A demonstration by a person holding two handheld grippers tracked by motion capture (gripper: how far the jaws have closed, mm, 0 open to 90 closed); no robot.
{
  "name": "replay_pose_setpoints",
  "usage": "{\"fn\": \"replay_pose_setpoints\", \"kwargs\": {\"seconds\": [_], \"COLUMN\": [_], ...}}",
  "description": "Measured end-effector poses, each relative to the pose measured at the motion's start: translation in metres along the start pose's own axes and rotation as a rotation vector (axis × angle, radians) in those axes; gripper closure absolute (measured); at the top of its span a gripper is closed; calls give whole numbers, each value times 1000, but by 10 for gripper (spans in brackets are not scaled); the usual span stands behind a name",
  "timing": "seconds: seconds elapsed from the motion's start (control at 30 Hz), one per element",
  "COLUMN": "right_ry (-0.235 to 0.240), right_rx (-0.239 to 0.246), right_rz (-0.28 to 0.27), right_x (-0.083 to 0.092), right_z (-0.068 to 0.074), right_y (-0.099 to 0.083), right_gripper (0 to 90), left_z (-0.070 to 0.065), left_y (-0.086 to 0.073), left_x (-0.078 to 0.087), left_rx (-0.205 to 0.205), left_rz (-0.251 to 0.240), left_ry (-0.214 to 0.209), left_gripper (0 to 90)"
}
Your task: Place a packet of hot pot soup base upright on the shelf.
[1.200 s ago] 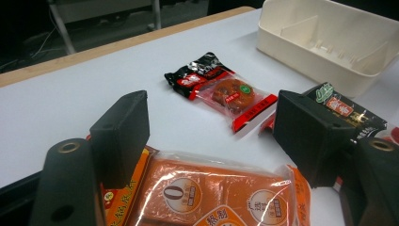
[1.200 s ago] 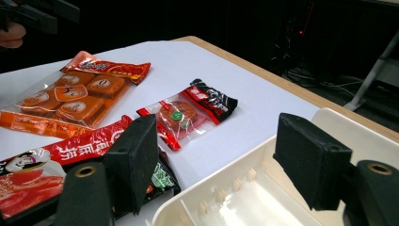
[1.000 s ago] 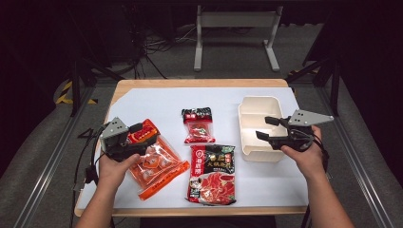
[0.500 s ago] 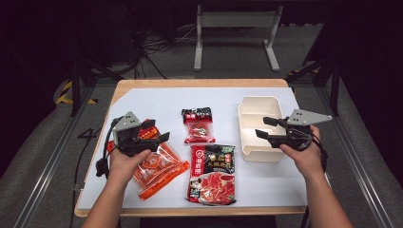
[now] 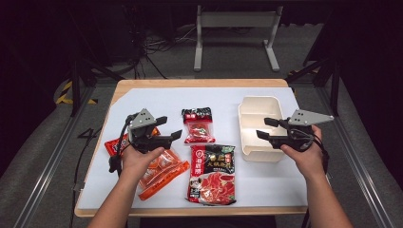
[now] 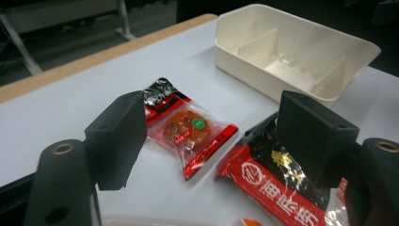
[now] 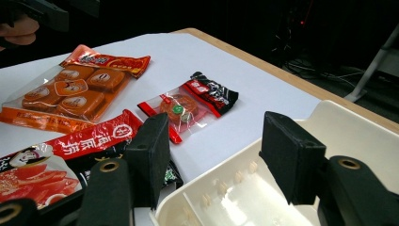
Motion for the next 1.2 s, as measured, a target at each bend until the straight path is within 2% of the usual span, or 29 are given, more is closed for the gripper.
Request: {"fn": "replay_pose_setpoints", "kwargs": {"seconds": [0.13, 0.3, 0.37, 0.47, 0.57, 0.67, 0.73, 0.83, 0.9, 1.03, 1.1, 1.2], "right_ry": [-6, -5, 2, 10, 2, 0, 1, -6, -14, -13, -13, -15], "right_rx": [0, 4, 7, 11, 11, 18, 18, 19, 15, 17, 17, 16], "right_rz": [-7, -4, -5, -9, -9, -16, -16, -8, -3, -4, -5, -6], "right_x": [2, 2, 2, 2, 2, 2, 2, 1, 1, 0, 0, 0], "right_z": [-1, -1, 0, 0, 0, 1, 1, 2, 1, 0, 0, 0], "right_y": [1, 1, 1, 1, 1, 1, 1, 1, 1, 0, 0, 0], "right_gripper": [428, 436, 445, 453, 462, 462, 462, 447, 447, 447, 447, 447], "left_z": [0, -3, -3, -5, -7, -9, -10, -10, -11, -12, -12, -13], "left_y": [3, 3, 1, -2, -7, -15, -17, -24, -26, -31, -33, -37], "left_x": [-8, -26, -32, -41, -49, -60, -63, -69, -72, -78, -80, -87], "left_rx": [17, 28, 19, 29, 33, 24, 33, 10, 23, 21, 22, 44], "left_rz": [-7, 28, 36, 39, 64, 113, 118, 136, 142, 179, 187, 226], "left_ry": [-14, -48, -46, -56, -62, -65, -65, -60, -68, -73, -82, -146], "left_gripper": [263, 261, 261, 262, 262, 259, 259, 279, 292, 282, 276, 270]}}
Point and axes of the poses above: each handheld gripper's, and its own axes: x roughly backward along the jaws, y roughly out of its top, z roughly to its left, the point moved 3 cm from there along -x, roughly forward along the jaws, and after that the axes turned 7 degrees about -x, right-handed, at the moved point
